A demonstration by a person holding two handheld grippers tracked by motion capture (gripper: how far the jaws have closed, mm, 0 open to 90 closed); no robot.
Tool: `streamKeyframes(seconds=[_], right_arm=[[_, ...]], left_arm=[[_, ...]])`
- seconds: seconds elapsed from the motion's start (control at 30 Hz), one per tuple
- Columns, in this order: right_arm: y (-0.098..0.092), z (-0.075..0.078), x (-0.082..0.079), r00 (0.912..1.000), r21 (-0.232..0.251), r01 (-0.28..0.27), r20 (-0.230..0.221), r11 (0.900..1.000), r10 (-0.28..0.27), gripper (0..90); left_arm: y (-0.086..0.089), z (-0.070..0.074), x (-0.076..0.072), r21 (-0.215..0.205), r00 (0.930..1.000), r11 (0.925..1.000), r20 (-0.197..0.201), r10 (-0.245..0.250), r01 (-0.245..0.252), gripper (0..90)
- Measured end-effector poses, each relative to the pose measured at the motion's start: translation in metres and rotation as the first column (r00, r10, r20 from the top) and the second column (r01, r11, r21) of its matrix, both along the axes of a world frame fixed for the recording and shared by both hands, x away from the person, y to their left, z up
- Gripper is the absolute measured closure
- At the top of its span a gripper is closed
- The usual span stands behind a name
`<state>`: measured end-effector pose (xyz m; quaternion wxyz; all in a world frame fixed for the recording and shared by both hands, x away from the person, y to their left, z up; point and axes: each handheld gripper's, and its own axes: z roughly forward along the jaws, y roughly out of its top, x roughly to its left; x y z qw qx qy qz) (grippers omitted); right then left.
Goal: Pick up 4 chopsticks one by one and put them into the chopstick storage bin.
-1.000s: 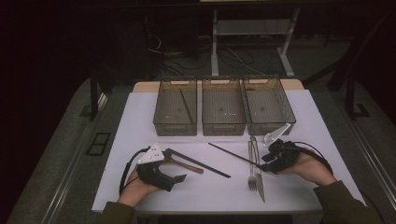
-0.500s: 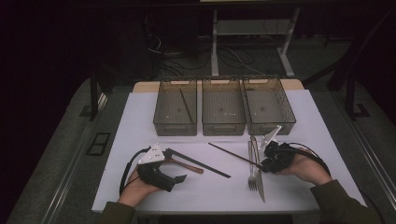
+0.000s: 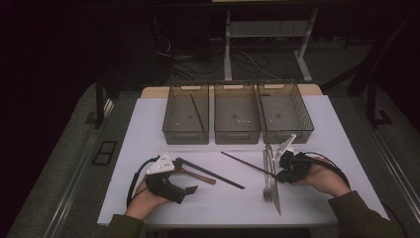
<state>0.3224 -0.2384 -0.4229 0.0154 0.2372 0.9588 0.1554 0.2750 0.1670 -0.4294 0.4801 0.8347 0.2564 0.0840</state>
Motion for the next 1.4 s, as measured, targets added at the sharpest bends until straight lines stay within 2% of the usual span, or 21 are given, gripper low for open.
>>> streamKeyframes(seconds=[0.37, 0.53, 0.87, 1.0, 1.27, 1.37, 1.4], right_arm=[[-0.001, 0.000, 0.000, 0.9999, 0.000, -0.011, 0.002, 1.000, 0.011, 83.4], [-0.003, 0.002, 0.000, 1.0000, 0.012, 0.006, -0.002, 1.000, -0.006, 83.4], [-0.011, 0.008, 0.000, 0.9995, 0.093, 0.026, 0.018, 0.995, -0.027, 83.4], [-0.014, 0.011, 0.001, 0.9984, 0.129, 0.047, 0.024, 0.990, -0.051, 83.3], [-0.018, 0.015, 0.001, 0.9963, 0.168, 0.066, 0.043, 0.984, -0.074, 83.3], [-0.019, 0.016, 0.001, 0.9953, 0.187, 0.073, 0.048, 0.980, -0.084, 83.3], [-0.019, 0.017, 0.000, 0.9942, 0.201, 0.087, 0.045, 0.976, -0.098, 83.3]], left_arm=[[0.000, 0.000, 0.000, -0.001, 1.0000, 1.0000, 0.001, 0.001, -0.001, 0.0], [0.000, 0.000, 0.000, 0.001, 1.0000, 1.0000, 0.002, -0.001, 0.001, 0.0], [0.000, 0.000, 0.000, 0.002, 1.0000, 1.0000, 0.001, 0.000, 0.000, 0.0], [0.000, 0.000, 0.000, 0.001, 1.0000, 1.0000, 0.001, 0.002, -0.002, 0.0], [0.000, 0.000, 0.000, 0.002, 1.0000, 1.0000, 0.000, 0.002, -0.002, 0.0], [0.000, 0.000, 0.000, 0.002, 1.0000, 1.0000, 0.000, 0.003, -0.003, 0.0], [0.000, 0.000, 0.000, 0.002, 1.0000, 1.0000, 0.000, 0.003, -0.003, 0.0]])
